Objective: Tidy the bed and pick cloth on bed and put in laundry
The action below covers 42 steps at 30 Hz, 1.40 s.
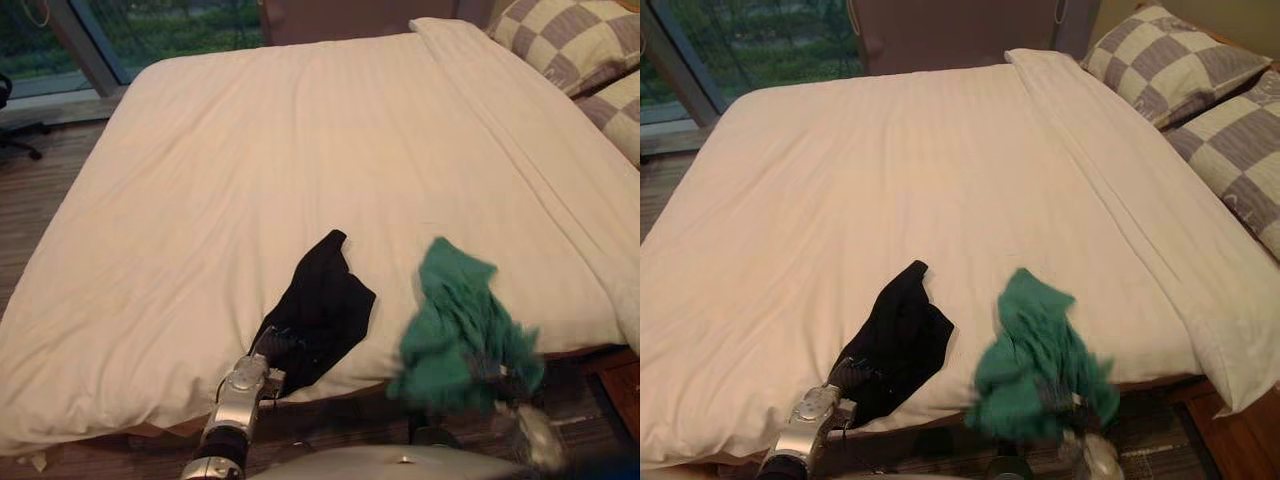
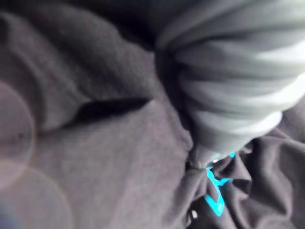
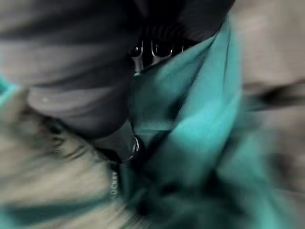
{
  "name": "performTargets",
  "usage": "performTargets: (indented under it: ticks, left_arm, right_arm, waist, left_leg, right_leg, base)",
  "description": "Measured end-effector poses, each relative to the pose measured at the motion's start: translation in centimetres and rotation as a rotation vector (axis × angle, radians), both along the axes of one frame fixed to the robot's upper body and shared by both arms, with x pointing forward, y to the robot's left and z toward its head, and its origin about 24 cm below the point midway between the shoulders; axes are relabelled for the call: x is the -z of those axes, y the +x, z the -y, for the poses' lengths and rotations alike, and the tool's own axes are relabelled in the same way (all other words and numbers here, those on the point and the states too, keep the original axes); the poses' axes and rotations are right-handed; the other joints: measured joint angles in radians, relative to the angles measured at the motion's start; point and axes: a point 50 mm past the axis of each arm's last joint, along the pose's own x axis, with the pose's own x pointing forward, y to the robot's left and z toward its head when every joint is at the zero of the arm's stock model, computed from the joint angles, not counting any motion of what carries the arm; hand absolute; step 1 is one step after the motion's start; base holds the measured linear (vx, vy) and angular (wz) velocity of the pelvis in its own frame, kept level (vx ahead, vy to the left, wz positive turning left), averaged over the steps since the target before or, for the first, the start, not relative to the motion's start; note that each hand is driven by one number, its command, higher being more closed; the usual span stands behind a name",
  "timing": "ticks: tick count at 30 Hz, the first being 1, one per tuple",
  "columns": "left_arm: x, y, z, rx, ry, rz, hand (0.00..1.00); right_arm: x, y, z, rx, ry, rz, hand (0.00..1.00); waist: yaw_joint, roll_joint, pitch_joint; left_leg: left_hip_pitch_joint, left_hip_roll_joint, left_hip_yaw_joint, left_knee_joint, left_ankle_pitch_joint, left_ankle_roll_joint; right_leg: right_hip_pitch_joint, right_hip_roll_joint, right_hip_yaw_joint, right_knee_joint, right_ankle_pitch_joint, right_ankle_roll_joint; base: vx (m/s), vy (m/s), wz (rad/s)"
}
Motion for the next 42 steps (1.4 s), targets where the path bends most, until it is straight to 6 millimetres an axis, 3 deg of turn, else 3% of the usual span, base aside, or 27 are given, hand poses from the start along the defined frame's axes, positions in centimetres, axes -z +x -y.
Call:
performTargets:
  ticks: [2,5,10,12,14,19,21,23,24,25,26,28,29,30,31,32,33,34,35,38,42]
  left_arm:
    - [0.3,-0.5,-0.6,-0.044,-0.014,-0.029,1.00]
    - [0.5,-0.7,-0.8,-0.068,-0.031,-0.047,1.00]
    - [0.5,-0.4,-0.3,-0.114,-0.102,-0.032,1.00]
    - [0.5,0.3,1.0,-0.106,-0.148,-0.026,1.00]
    - [0.5,0.7,2.2,-0.082,-0.174,-0.032,1.00]
    - [1.7,-0.8,3.6,-0.183,-0.310,-0.118,1.00]
    - [1.9,-1.0,4.1,-0.232,-0.342,-0.137,1.00]
    - [2.3,-1.4,4.6,-0.292,-0.336,-0.161,1.00]
    - [2.5,-1.7,4.5,-0.314,-0.328,-0.173,1.00]
    - [3.2,-2.8,4.1,-0.377,-0.302,-0.221,1.00]
    - [4.1,-4.5,3.7,-0.407,-0.249,-0.286,1.00]
    - [4.9,-6.7,2.6,-0.433,-0.174,-0.331,1.00]
    - [4.6,-6.2,1.7,-0.431,-0.137,-0.284,1.00]
    - [4.4,-5.9,1.0,-0.435,-0.114,-0.272,1.00]
    - [4.6,-6.2,0.5,-0.442,-0.094,-0.282,1.00]
    - [4.6,-6.5,-0.2,-0.443,-0.075,-0.280,1.00]
    - [4.6,-6.6,-0.4,-0.439,-0.067,-0.277,1.00]
    - [4.8,-7.2,-0.3,-0.428,-0.069,-0.296,1.00]
    - [5.0,-7.6,-0.2,-0.410,-0.071,-0.311,1.00]
    - [5.5,-9.3,-1.1,-0.391,-0.057,-0.366,1.00]
    - [5.5,-9.9,-2.1,-0.389,-0.063,-0.382,1.00]
  right_arm:
    - [0.8,-4.5,-1.5,-0.019,0.052,-0.147,1.00]
    - [0.9,-5.7,-1.9,-0.104,0.034,-0.202,1.00]
    - [0.9,-5.1,-2.3,-0.283,-0.043,-0.210,1.00]
    - [0.9,-4.7,-2.6,-0.372,-0.079,-0.215,1.00]
    - [0.9,-4.5,-2.5,-0.420,-0.097,-0.224,1.00]
    - [0.7,-1.6,-1.6,-0.569,-0.164,-0.217,1.00]
    - [0.6,-0.6,-1.7,-0.589,-0.172,-0.210,1.00]
    - [0.8,-0.4,-2.4,-0.581,-0.156,-0.215,1.00]
    - [0.8,-0.4,-2.4,-0.575,-0.153,-0.217,1.00]
    - [0.9,-0.6,-2.5,-0.563,-0.145,-0.222,1.00]
    - [0.8,-0.4,-2.4,-0.545,-0.145,-0.217,1.00]
    - [1.0,-1.4,-2.3,-0.454,-0.109,-0.239,1.00]
    - [1.2,-2.2,-2.5,-0.415,-0.083,-0.256,1.00]
    - [1.3,-2.2,-2.9,-0.400,-0.066,-0.256,1.00]
    - [1.3,-2.1,-3.0,-0.375,-0.062,-0.251,1.00]
    - [1.3,-2.1,-2.8,-0.337,-0.058,-0.248,1.00]
    - [1.3,-2.2,-2.5,-0.316,-0.064,-0.246,1.00]
    - [1.1,-2.2,-1.8,-0.297,-0.078,-0.245,1.00]
    - [1.1,-2.2,-1.4,-0.291,-0.086,-0.248,1.00]
    - [1.1,-2.6,-1.4,-0.247,-0.075,-0.253,1.00]
    - [1.2,-2.7,-1.8,-0.196,-0.056,-0.245,1.00]
  waist:
    - [-0.022,0.004,-0.003]
    - [-0.025,0.002,-0.017]
    - [-0.024,-0.014,-0.045]
    - [-0.033,-0.021,-0.056]
    - [-0.026,-0.026,-0.066]
    - [0.018,-0.032,-0.076]
    - [0.017,-0.039,-0.076]
    - [0.001,-0.078,-0.070]
    - [0.001,-0.085,-0.063]
    - [-0.001,-0.086,-0.052]
    - [0.001,-0.077,-0.043]
    - [0.002,-0.058,-0.026]
    - [0.003,-0.070,-0.026]
    - [0.003,-0.085,-0.019]
    - [-0.010,-0.080,-0.010]
    - [-0.025,-0.103,-0.006]
    - [-0.020,-0.078,-0.002]
    - [-0.033,-0.058,0.010]
    - [-0.032,-0.051,0.012]
    - [-0.020,-0.046,0.012]
    - [-0.021,-0.053,0.019]
  left_leg:
    - [0.025,0.000,0.003,-0.020,0.009,-0.002]
    - [0.033,0.001,-0.001,-0.031,0.013,-0.003]
    - [0.005,-0.010,-0.094,-0.044,0.036,0.004]
    - [-0.027,-0.023,-0.202,-0.044,0.059,0.022]
    - [-0.046,-0.037,-0.265,-0.045,0.080,0.027]
    - [-0.074,-0.052,-0.362,-0.039,0.117,0.022]
    - [-0.115,-0.061,-0.392,-0.039,0.157,0.029]
    - [-0.188,-0.101,-0.344,-0.045,0.264,0.124]
    - [-0.191,-0.101,-0.268,-0.019,0.238,0.145]
    - [-0.212,-0.084,-0.097,0.088,0.145,0.169]
    - [-0.223,-0.070,0.009,0.165,0.093,0.187]
    - [-0.238,-0.098,-0.012,0.174,0.111,0.210]
    - [-0.257,-0.130,-0.041,0.127,0.097,0.217]
    - [-0.265,-0.147,-0.014,0.117,0.075,0.216]
    - [-0.268,-0.148,0.048,0.117,0.017,0.203]
    - [-0.270,-0.122,0.160,0.176,-0.017,0.235]
    - [-0.262,-0.103,0.190,0.204,-0.015,0.245]
    - [-0.252,-0.111,0.184,0.189,0.038,0.233]
    - [-0.232,-0.161,0.138,0.122,0.061,0.234]
    - [-0.174,-0.235,0.030,-0.032,0.120,0.232]
    - [-0.150,-0.244,-0.051,-0.045,0.121,0.231]
  right_leg:
    - [0.017,0.005,0.001,-0.009,0.003,-0.001]
    - [0.025,0.006,-0.002,-0.016,0.003,0.000]
    - [0.030,-0.008,-0.046,0.011,-0.024,0.016]
    - [0.023,0.003,-0.018,0.092,-0.116,0.013]
    - [0.026,-0.002,-0.028,0.132,-0.161,0.009]
    - [0.066,-0.032,-0.150,0.164,-0.205,-0.005]
    - [0.079,-0.045,-0.232,0.164,-0.211,-0.011]
    - [0.120,-0.097,-0.408,0.156,-0.209,-0.026]
    - [0.140,-0.102,-0.465,0.144,-0.206,-0.032]
    - [0.184,-0.099,-0.549,0.140,-0.207,-0.033]
    - [0.218,-0.096,-0.616,0.165,-0.212,-0.039]
    - [0.229,-0.092,-0.627,0.212,-0.235,-0.063]
    - [0.238,-0.097,-0.636,0.171,-0.278,-0.066]
    - [0.255,-0.108,-0.661,0.143,-0.289,-0.010]
    - [0.275,-0.113,-0.729,0.118,-0.279,-0.021]
    - [0.301,-0.143,-0.815,0.104,-0.254,0.001]
    - [0.310,-0.146,-0.842,0.130,-0.258,0.011]
    - [0.324,-0.149,-0.846,0.168,-0.280,0.013]
    - [0.336,-0.156,-0.832,0.171,-0.274,0.003]
    - [0.366,-0.160,-0.843,0.203,-0.250,-0.023]
    - [0.370,-0.190,-0.844,0.367,-0.181,-0.024]
  base:
    - [-0.02,-0.020,-0.09]
    - [-0.03,-0.024,0.00]
    - [0.00,-0.027,0.45]
    - [0.05,-0.080,1.23]
    - [0.06,-0.073,1.17]
    - [0.09,-0.071,0.84]
    - [0.02,-0.065,1.30]
    - [-0.01,-0.025,2.07]
    - [-0.01,0.019,2.14]
    - [0.01,0.057,1.93]
    - [-0.02,0.070,1.86]
    - [-0.05,0.070,1.89]
    - [-0.05,0.027,1.93]
    - [-0.06,0.008,1.80]
    - [-0.04,0.086,1.84]
    - [-0.02,0.110,1.75]
    - [0.05,0.122,1.91]
    - [0.05,0.105,1.56]
    - [0.04,0.127,1.53]
    - [0.00,0.070,1.00]
    - [0.05,0.012,1.01]
